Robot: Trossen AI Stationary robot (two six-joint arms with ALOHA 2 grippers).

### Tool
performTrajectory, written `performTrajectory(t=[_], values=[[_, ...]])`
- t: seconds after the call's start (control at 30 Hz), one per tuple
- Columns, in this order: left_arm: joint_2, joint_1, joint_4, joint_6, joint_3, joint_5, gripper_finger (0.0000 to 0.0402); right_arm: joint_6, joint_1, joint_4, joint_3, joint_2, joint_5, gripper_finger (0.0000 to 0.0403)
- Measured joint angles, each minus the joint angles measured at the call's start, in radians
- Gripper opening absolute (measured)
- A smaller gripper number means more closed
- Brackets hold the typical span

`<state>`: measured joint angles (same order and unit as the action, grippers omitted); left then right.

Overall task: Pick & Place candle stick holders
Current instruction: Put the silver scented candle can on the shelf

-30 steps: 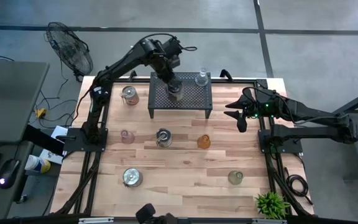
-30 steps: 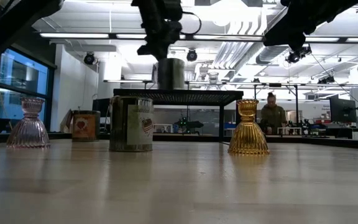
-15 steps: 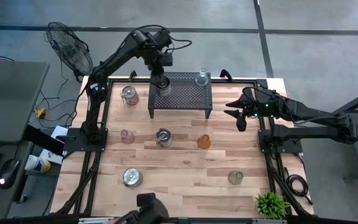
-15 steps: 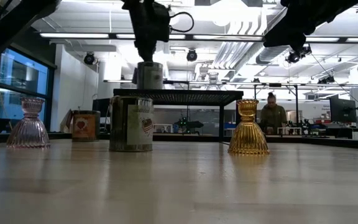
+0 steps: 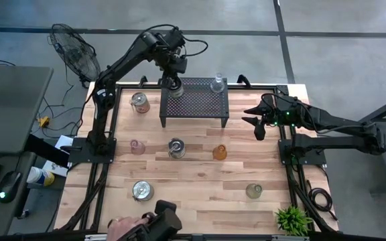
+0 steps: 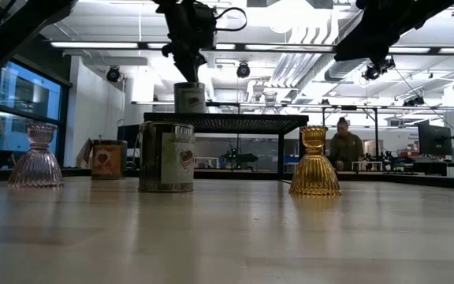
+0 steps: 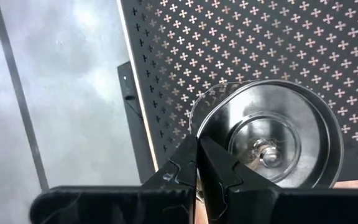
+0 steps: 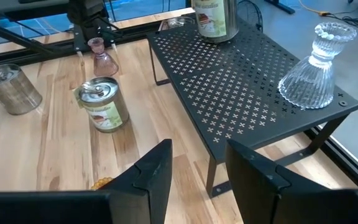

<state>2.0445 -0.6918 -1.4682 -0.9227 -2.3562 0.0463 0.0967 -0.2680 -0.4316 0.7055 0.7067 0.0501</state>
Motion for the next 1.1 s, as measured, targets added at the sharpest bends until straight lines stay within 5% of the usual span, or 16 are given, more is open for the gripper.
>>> performTrajectory(t=[1.1], values=[[0.023,-0.055,0.085,-0.096,0.011,-0.029,0.0,0.004,0.0,0.0,-0.001,0.0,0.004,0.0139]])
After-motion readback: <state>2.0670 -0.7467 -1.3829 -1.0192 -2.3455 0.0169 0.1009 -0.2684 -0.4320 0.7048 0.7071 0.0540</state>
